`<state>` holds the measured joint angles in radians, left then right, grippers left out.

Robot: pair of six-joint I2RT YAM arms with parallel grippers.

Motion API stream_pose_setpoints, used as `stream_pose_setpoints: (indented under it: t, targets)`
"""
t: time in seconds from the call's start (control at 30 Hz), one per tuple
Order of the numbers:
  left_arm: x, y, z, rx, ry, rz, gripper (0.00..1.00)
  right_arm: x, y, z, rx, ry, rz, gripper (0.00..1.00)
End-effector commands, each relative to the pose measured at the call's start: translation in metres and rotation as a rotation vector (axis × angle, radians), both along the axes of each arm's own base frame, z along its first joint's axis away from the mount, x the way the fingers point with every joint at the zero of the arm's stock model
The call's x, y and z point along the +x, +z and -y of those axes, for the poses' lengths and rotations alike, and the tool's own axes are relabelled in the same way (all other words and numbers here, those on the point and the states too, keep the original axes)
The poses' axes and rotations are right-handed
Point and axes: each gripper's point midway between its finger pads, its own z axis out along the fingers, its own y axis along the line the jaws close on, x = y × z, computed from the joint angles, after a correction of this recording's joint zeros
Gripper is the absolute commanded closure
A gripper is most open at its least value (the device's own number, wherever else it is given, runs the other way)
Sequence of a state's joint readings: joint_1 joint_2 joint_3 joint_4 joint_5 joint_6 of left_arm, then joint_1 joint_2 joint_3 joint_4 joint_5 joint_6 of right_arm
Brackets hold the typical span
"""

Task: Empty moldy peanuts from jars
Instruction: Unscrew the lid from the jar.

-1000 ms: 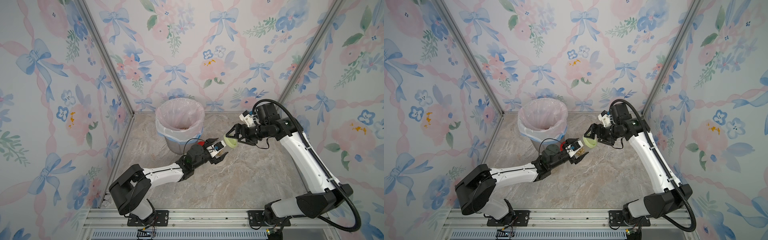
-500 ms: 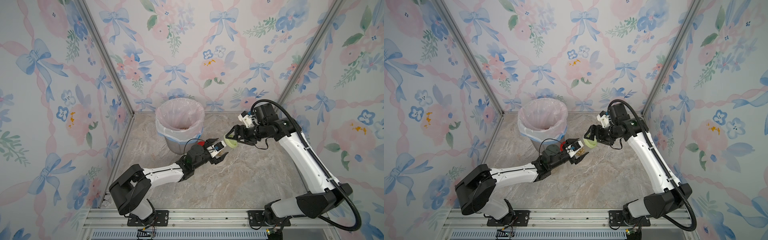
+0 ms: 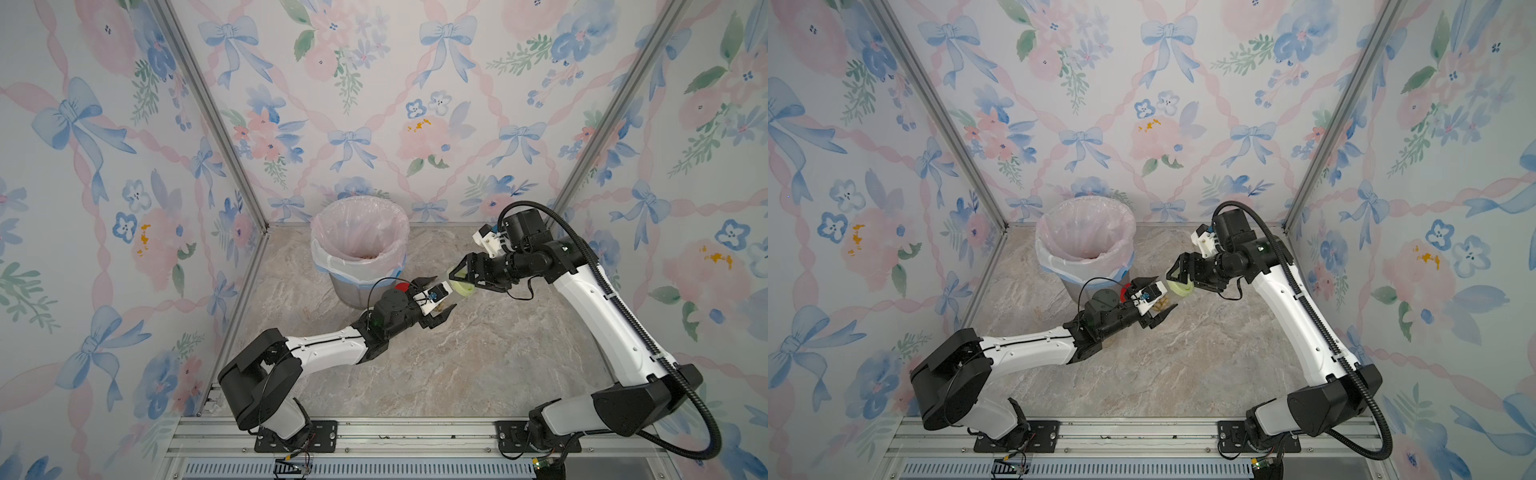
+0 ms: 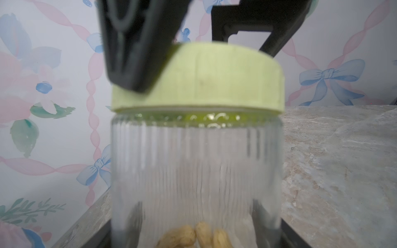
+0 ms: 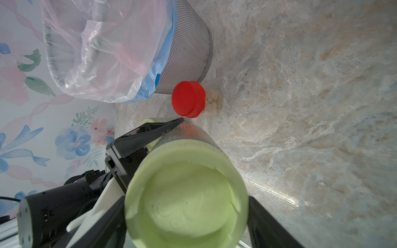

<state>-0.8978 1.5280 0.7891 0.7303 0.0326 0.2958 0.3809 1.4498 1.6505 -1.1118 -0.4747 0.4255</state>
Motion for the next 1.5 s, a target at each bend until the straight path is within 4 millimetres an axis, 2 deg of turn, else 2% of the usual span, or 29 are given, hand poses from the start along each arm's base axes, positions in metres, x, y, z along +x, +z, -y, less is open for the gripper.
stream_pose_setpoints:
  t: [0.0, 0.1, 0.23, 0.27, 0.4, 0.5, 0.93, 0.97, 1.0, 1.07, 1.47]
  targets:
    - [-0.012, 0.057, 0.006, -0.132, -0.059, 0.102, 0.68, -0.012, -0.005, -0.015, 0.016, 0.129, 0.020, 0.27]
    - [-0.025, 0.060, 0.014, -0.155, -0.153, 0.079, 0.68, -0.022, -0.012, -0.019, -0.031, 0.260, 0.052, 0.29]
    - [-0.043, 0.067, 0.023, -0.186, -0.274, 0.048, 0.69, -0.023, -0.020, -0.022, -0.090, 0.395, 0.155, 0.31]
    - [-0.046, 0.070, 0.024, -0.195, -0.295, 0.043, 0.69, -0.020, -0.020, -0.021, -0.104, 0.410, 0.180, 0.32]
    - [-0.054, 0.077, 0.024, -0.210, -0.332, 0.040, 0.70, -0.035, -0.017, -0.030, -0.130, 0.572, 0.270, 0.30]
    - [-0.057, 0.079, 0.023, -0.213, -0.341, 0.042, 0.70, -0.040, -0.013, -0.028, -0.156, 0.636, 0.315, 0.28]
    - [-0.057, 0.075, 0.018, -0.205, -0.320, 0.034, 0.71, -0.017, 0.002, -0.015, -0.179, 0.559, 0.366, 0.30]
    - [-0.056, 0.076, 0.017, -0.205, -0.318, 0.037, 0.71, -0.018, 0.002, -0.016, -0.172, 0.565, 0.362, 0.27]
    - [-0.056, 0.076, 0.017, -0.203, -0.317, 0.040, 0.72, -0.020, 0.001, -0.017, -0.166, 0.575, 0.359, 0.21]
    - [-0.055, 0.076, 0.017, -0.203, -0.310, 0.045, 0.73, -0.020, 0.000, -0.018, -0.168, 0.582, 0.360, 0.17]
    - [-0.051, 0.070, 0.013, -0.177, -0.276, 0.049, 0.76, -0.010, 0.022, -0.015, -0.151, 0.532, 0.441, 0.06]
